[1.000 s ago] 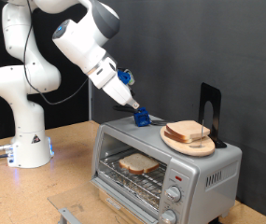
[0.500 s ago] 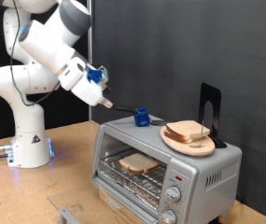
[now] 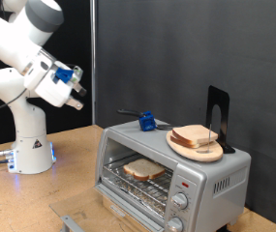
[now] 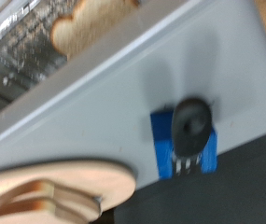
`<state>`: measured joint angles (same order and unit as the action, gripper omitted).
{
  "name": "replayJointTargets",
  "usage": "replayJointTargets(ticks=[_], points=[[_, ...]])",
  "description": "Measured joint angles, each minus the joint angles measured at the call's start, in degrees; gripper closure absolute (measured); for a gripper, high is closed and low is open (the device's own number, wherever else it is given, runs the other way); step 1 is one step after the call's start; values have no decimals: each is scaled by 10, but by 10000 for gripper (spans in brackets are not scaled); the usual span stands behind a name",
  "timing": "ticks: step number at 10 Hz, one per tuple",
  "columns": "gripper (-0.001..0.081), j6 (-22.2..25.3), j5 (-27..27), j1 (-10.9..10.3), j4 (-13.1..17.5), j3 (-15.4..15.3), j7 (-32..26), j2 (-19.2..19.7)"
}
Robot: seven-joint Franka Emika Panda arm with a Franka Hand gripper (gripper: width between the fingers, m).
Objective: Make a piece of toast with the oven
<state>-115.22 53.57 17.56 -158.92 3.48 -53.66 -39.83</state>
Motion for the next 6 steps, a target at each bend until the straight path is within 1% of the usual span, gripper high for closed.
replayJointTargets(ticks=[1, 2, 3, 4, 5, 6], points=[[-2, 12, -16, 6, 0, 4, 0, 0], [-2, 11, -13, 6, 0, 4, 0, 0], [-2, -10, 33, 3, -4, 3, -9, -2], [-2, -38, 90, 1, -14, 3, -9, -6], [-2, -54, 122, 5, -24, 3, 23, -12], [-2, -53, 120, 14, -29, 3, 85, -16]])
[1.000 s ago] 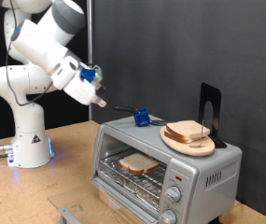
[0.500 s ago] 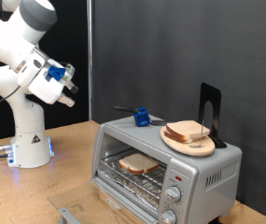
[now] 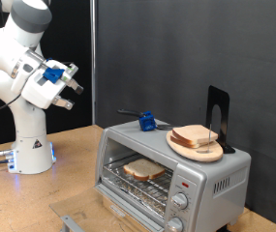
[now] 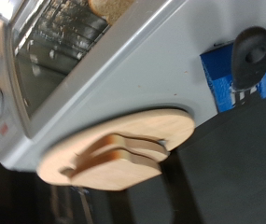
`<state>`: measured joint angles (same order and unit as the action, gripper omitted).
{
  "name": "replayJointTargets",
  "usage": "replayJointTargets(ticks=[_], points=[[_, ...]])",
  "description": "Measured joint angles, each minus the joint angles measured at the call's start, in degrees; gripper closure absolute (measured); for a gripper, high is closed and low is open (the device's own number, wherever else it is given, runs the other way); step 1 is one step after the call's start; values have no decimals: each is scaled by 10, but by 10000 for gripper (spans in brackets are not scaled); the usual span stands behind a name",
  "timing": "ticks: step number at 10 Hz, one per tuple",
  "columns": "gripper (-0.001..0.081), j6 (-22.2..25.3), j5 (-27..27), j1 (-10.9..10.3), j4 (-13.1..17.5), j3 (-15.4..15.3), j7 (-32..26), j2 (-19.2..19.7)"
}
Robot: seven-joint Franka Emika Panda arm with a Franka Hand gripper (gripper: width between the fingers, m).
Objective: Make a piece of toast with the oven
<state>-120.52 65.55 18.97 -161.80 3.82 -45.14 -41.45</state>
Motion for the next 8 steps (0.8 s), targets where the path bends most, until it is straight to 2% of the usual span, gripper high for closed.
replayJointTargets(ticks=[1, 2, 3, 4, 5, 6, 8], points=[[-2, 36, -55, 18, 0, 2, 67, 2], [-2, 37, -56, 23, -2, 13, 4, 6], [-2, 44, -101, 34, -7, 15, 29, 16], [-2, 57, -147, 54, 5, -13, 106, 32], [-2, 57, -127, 50, 5, -6, 73, 32], [-2, 91, -131, 51, 9, 4, 84, 37], [-2, 166, -141, 56, 27, 21, 151, 72]])
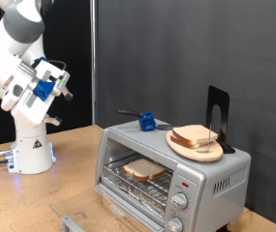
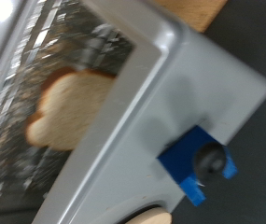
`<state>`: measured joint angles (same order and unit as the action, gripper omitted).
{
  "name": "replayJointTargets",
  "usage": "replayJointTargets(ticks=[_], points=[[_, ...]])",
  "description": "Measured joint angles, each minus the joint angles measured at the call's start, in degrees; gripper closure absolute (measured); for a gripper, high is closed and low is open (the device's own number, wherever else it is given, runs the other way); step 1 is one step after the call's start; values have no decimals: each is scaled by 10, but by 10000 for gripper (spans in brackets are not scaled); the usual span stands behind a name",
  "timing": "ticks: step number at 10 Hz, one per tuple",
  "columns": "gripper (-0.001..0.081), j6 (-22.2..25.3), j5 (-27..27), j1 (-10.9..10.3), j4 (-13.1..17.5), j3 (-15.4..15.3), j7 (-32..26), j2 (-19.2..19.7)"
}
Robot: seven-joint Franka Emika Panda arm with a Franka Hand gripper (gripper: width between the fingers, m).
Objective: Make a piece of toast with the oven
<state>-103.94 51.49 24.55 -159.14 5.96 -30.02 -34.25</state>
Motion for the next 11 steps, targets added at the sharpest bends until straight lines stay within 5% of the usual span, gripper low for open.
replayJointTargets(ticks=[4, 8, 11], points=[[-2, 24, 52, 5, 43, 49, 38, 80], [-2, 100, 7, 16, 123, 94, 91, 173], [-2, 136, -22, 16, 188, 101, 90, 270]])
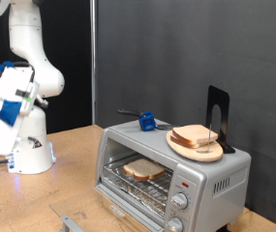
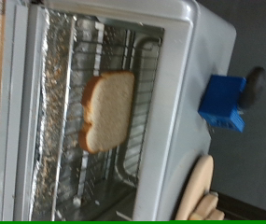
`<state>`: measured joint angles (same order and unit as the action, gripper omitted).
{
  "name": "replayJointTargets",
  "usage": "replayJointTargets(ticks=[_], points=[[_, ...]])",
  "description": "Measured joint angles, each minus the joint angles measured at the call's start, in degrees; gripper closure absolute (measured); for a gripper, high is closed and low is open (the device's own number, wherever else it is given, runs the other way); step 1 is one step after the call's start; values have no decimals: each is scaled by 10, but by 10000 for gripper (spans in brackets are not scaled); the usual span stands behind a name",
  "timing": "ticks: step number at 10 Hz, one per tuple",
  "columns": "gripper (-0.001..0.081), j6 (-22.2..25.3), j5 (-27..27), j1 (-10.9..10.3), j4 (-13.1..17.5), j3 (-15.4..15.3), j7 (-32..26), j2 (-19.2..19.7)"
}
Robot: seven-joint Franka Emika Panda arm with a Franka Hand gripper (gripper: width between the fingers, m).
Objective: Make a piece of toast with the oven
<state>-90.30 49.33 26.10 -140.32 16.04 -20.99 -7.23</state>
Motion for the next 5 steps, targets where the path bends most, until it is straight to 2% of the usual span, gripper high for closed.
replayJointTargets(ticks=[1, 3, 4, 5], points=[[-2, 3, -10, -1, 10, -3, -12, 16], [-2, 3, -15, -2, 14, -5, -20, 22], [-2, -5, 0, -2, 12, -5, 5, 23], [-2, -42, 28, -3, 9, -10, 36, 27]])
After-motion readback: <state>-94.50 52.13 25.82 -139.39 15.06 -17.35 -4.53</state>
